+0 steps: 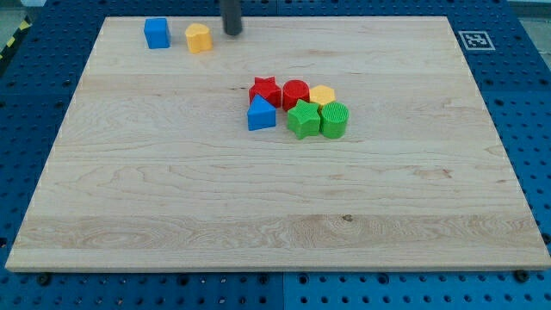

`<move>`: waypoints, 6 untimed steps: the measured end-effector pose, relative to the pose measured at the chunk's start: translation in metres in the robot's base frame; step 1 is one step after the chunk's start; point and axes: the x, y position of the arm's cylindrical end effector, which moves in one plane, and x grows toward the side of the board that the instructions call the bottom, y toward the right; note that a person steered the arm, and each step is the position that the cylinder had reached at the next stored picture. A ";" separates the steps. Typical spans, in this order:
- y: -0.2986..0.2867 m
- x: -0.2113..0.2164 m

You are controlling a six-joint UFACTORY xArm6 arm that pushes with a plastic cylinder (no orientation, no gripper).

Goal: Place the heart to the right of the cube

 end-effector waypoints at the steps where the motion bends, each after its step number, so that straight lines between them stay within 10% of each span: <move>1: 0.027 0.035; 4: -0.071 0.035; 6: -0.019 0.039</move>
